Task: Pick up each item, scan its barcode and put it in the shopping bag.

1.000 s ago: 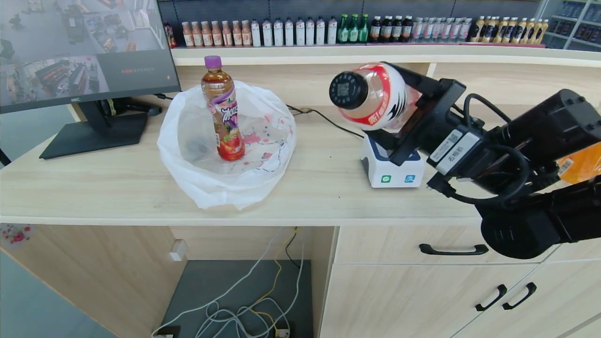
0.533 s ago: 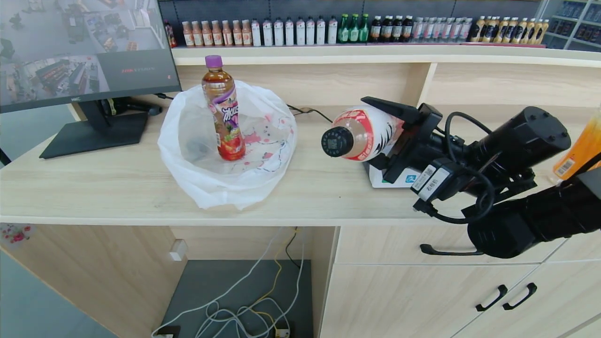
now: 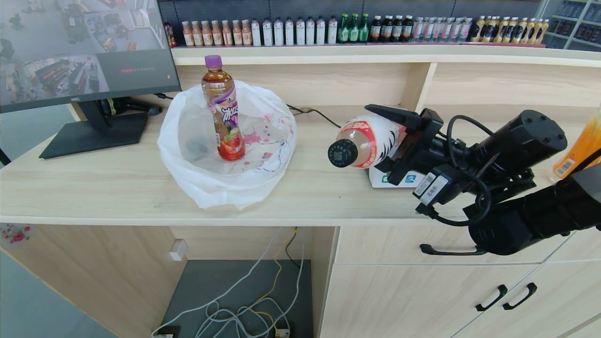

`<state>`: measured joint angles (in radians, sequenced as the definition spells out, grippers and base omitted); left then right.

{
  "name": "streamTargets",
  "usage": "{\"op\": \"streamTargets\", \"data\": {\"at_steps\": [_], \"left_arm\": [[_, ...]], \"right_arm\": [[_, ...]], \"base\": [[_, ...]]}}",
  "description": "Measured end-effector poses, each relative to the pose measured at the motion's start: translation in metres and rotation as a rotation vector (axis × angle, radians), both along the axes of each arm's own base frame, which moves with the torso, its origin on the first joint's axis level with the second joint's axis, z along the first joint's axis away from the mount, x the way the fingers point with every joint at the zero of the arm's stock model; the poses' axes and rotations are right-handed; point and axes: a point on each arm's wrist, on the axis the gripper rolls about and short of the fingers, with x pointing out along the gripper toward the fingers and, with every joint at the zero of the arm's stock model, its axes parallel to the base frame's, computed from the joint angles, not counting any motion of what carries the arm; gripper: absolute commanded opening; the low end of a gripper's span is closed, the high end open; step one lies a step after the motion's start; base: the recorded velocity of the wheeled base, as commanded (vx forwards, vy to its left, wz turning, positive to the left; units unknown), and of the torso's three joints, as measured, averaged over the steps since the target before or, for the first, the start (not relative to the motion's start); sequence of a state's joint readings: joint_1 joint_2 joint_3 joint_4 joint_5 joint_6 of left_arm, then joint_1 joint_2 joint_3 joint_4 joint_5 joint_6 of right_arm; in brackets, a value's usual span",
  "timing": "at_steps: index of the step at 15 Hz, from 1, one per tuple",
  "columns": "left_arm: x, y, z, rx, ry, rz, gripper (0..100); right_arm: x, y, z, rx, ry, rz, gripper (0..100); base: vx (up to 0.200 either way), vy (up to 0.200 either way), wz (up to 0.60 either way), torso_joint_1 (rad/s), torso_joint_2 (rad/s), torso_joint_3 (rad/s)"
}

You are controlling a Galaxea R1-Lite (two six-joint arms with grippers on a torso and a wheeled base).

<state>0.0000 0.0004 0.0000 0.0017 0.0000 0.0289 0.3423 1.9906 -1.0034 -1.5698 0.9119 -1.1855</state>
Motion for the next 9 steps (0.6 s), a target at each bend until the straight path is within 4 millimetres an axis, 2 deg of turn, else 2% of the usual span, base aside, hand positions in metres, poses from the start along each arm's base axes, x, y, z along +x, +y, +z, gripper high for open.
{"op": "streamTargets", "data": {"at_steps": [9], "left_arm": [[0.0, 0.0, 0.0, 0.0, 0.0, 0.0, 100]], "right_arm": [[0.009, -0.001, -0.015, -0.017, 0.028, -0.014, 0]], "base": [[0.0, 0.0, 0.0, 0.0, 0.0, 0.0]]}}
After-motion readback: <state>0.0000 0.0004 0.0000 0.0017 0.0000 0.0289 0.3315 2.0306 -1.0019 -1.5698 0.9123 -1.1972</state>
